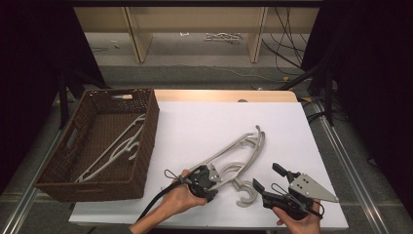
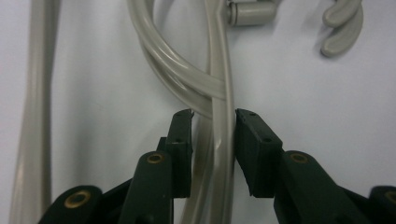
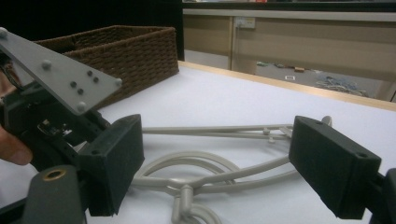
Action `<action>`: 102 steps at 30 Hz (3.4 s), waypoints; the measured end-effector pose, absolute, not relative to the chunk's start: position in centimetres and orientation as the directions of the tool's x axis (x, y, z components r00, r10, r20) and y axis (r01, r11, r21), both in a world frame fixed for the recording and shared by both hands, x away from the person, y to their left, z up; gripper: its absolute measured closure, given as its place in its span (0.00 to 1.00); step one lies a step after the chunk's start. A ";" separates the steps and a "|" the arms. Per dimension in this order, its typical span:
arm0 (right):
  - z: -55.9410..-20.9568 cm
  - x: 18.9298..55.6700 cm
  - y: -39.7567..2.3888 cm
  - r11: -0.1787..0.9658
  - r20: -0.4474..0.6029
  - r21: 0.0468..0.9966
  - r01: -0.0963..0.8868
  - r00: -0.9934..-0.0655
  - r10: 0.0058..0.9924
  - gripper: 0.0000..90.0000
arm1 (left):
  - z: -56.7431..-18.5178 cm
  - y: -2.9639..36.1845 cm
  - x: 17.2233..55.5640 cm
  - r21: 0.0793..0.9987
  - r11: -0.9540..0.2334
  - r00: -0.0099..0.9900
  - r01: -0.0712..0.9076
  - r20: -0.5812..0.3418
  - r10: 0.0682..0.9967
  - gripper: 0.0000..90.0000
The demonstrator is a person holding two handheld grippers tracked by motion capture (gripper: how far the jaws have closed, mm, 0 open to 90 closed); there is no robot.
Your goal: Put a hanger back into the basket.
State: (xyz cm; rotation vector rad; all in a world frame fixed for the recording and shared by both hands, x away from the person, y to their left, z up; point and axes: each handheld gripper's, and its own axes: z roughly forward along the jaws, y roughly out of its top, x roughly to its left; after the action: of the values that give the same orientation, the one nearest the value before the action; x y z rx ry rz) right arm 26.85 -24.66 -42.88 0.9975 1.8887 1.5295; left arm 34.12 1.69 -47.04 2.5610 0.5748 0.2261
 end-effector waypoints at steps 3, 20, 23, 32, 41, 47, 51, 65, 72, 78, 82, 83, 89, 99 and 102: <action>-42.8 26.8 -24.7 0.116 0.054 0.965 0.237 -0.606 0.794 0.21 | -47.0 1.7 34.4 0.501 -0.784 0.898 0.366 0.031 0.439 0.77; -42.8 26.8 -24.7 0.116 0.048 0.966 0.230 -0.604 0.795 0.21 | -45.9 3.4 35.4 0.550 -0.712 0.881 0.436 -0.102 0.462 0.88; -42.9 26.8 -24.6 0.111 0.049 0.967 0.227 -0.600 0.799 0.21 | -45.3 3.8 35.4 0.597 -0.639 0.858 0.485 -0.183 0.481 0.90; -42.9 26.8 -24.6 0.109 0.052 0.967 0.228 -0.600 0.798 0.21 | -43.9 6.0 36.3 0.670 -0.497 0.810 0.552 -0.290 0.509 0.90; -42.9 26.8 -24.6 0.110 0.051 0.967 0.229 -0.601 0.798 0.21 | -42.6 8.0 37.0 0.703 -0.377 0.765 0.604 -0.376 0.523 0.90; -42.9 26.8 -24.6 0.109 0.056 0.966 0.235 -0.599 0.799 0.21 | -41.5 9.3 37.3 0.727 -0.306 0.746 0.614 -0.409 0.526 0.90; -42.9 26.8 -24.6 0.114 0.046 0.968 0.225 -0.600 0.799 0.21 | -40.5 10.2 37.4 0.743 -0.260 0.737 0.617 -0.429 0.523 0.90; -43.0 26.9 -24.7 0.117 0.049 0.965 0.234 -0.600 0.799 0.21 | -35.7 13.7 36.9 0.810 -0.159 0.750 0.564 -0.421 0.511 0.90; -43.0 26.9 -24.7 0.113 0.053 0.965 0.235 -0.600 0.798 0.21 | -32.9 16.3 36.7 0.840 -0.131 0.750 0.527 -0.388 0.536 0.91; -43.0 26.9 -24.6 0.109 0.056 0.966 0.234 -0.601 0.797 0.21 | -31.9 18.7 36.8 0.850 -0.096 0.736 0.518 -0.385 0.557 0.90; -43.1 27.0 -24.6 0.102 0.059 0.968 0.230 -0.603 0.796 0.21 | -31.5 20.4 36.9 0.855 -0.086 0.727 0.511 -0.377 0.574 0.90; -43.1 26.9 -24.6 0.102 0.061 0.967 0.233 -0.602 0.796 0.21 | -31.4 20.8 36.9 0.853 -0.082 0.722 0.515 -0.380 0.578 0.90; -43.2 27.0 -24.6 0.102 0.059 0.968 0.230 -0.601 0.797 0.21 | -31.3 24.0 36.8 0.858 -0.057 0.695 0.511 -0.373 0.614 0.91; -43.1 27.0 -24.6 0.118 0.047 0.964 0.237 -0.594 0.803 0.21 | -31.4 29.3 36.6 0.873 -0.012 0.674 0.488 -0.368 0.641 0.91; -43.2 27.0 -24.6 0.119 0.047 0.964 0.237 -0.594 0.803 0.21 | -31.7 30.9 36.4 0.874 -0.009 0.663 0.486 -0.362 0.656 0.91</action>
State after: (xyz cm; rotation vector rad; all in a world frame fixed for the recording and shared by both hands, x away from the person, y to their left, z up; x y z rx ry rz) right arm 26.97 -24.63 -43.16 1.0044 1.9057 1.4942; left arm 36.39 30.90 -31.69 1.6536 0.9457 0.1727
